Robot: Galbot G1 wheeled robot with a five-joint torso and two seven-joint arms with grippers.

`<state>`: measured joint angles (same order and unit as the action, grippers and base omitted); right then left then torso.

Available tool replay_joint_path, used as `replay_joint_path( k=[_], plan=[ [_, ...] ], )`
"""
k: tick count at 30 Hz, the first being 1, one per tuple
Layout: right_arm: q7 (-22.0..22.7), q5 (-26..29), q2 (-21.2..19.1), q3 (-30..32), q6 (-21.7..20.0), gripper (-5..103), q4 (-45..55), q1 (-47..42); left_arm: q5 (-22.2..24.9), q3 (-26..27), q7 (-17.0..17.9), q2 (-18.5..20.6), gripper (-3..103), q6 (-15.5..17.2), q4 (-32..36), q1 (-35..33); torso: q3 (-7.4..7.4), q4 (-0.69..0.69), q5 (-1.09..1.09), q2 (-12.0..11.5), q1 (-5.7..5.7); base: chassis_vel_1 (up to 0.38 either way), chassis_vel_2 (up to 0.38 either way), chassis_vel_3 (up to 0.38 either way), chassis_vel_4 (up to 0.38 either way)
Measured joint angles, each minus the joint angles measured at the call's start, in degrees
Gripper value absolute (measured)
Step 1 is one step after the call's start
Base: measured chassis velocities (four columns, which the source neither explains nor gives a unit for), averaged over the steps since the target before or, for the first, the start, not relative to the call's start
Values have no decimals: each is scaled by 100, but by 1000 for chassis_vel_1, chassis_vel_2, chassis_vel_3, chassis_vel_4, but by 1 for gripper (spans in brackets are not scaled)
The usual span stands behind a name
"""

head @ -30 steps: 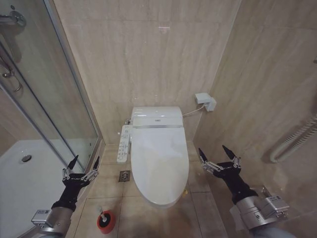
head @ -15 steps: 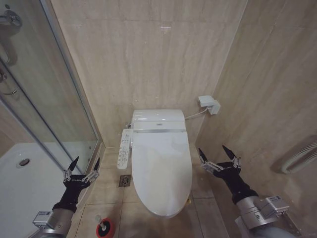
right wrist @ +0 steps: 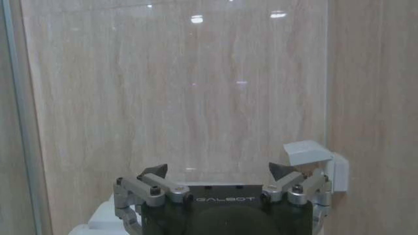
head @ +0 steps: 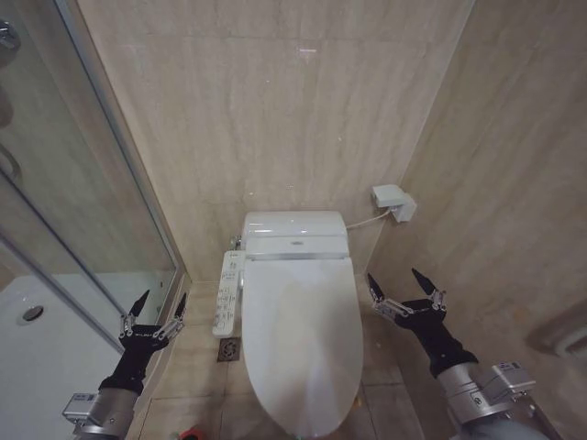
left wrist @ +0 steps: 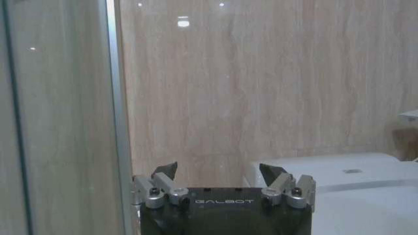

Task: Open the toilet lid, clean the toilet bowl with a toilet brush, close the toilet lid, and flush.

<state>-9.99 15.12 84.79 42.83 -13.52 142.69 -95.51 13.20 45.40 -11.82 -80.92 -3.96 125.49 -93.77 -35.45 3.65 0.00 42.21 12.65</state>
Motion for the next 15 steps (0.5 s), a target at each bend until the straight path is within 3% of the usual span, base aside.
replay_joint_path(
  k=[15],
  plan=[
    [0, 0, 0, 0, 0, 100, 0, 1, -9, -9, 5, 57, 83, -69, -190, 37, 0, 1, 0, 0, -1, -59, 54, 53, -55]
  ],
)
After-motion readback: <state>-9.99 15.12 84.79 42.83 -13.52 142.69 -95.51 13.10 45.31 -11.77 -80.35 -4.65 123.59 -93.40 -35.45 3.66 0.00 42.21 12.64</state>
